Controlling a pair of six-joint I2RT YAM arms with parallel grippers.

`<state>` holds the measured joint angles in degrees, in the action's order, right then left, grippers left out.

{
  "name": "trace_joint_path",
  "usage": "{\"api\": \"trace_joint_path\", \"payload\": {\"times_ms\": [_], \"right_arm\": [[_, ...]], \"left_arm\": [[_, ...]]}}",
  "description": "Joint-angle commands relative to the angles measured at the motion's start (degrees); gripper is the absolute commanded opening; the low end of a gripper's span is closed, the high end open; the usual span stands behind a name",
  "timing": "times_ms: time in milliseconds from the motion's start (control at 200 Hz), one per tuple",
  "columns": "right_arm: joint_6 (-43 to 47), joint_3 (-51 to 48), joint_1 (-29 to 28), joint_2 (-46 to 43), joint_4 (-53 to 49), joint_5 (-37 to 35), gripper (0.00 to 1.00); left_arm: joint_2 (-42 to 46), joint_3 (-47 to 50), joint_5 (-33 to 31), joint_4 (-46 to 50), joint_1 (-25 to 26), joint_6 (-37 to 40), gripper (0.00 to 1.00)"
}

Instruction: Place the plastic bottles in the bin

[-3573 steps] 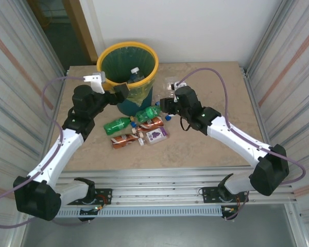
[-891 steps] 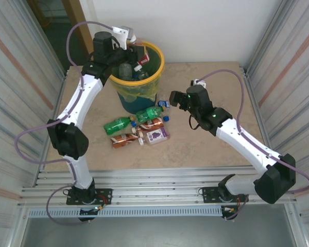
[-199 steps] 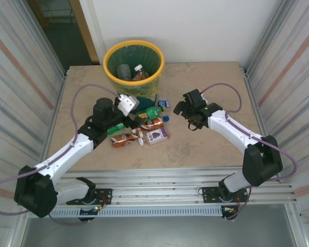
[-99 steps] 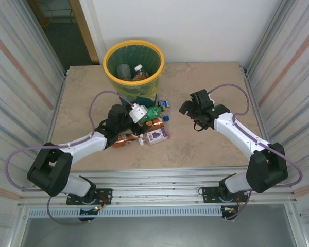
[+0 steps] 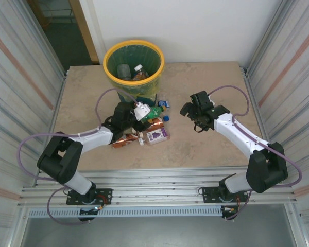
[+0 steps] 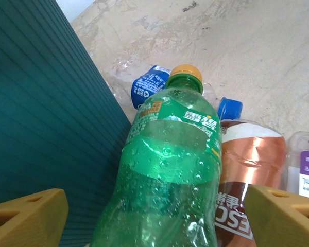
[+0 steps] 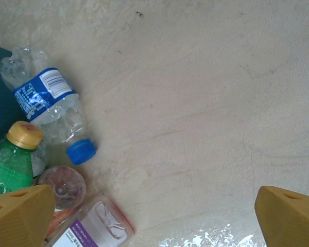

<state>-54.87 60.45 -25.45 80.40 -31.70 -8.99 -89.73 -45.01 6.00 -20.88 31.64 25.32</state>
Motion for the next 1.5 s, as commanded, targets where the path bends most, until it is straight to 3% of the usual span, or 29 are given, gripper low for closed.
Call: {"api": "trace_joint_path", "payload": {"times_ms": [0,356,516,641,962,1302,1498], "right_arm": [[0.6,-0.4,0.4,-1.8,-0.8,-0.9,0.98],[0.6,-0.5,0.6,-1.2,-0.6,-0.8,0.98],[0.6,-0.5,0.8,-1.0,-0.5,-0.6,0.98],[0.5,-0.8,0.7,-1.0,-0.4,-0.5,0.98],[0.2,-1.5,0.9,-2.2,-0.5,-1.0,0.98],[0.2,-2.1,1.1,-4.9,-2.1,-3.7,0.98],[0.2,-2.7,1.3,-6.4,-2.8,-5.4,0.98]], "left_arm": [[-1.5,-2.2,-1.1,0.4,0.6,1.9,0.88],[-5.0,-4.1,-2.6,2.0,1.1,3.9,0.84],[-6.2,-5.2,-3.5,3.1,1.8,5.1,0.77],[-6.6,-5.7,-4.5,3.8,2.2,5.5,0.70],[-5.5,-5.6,-4.9,4.5,3.3,6.5,0.40],[-0.4,-5.3,-5.0,5.2,5.8,7.8,0.23],[4.2,-5.1,-4.4,5.2,7.5,7.8,0.20]]}}
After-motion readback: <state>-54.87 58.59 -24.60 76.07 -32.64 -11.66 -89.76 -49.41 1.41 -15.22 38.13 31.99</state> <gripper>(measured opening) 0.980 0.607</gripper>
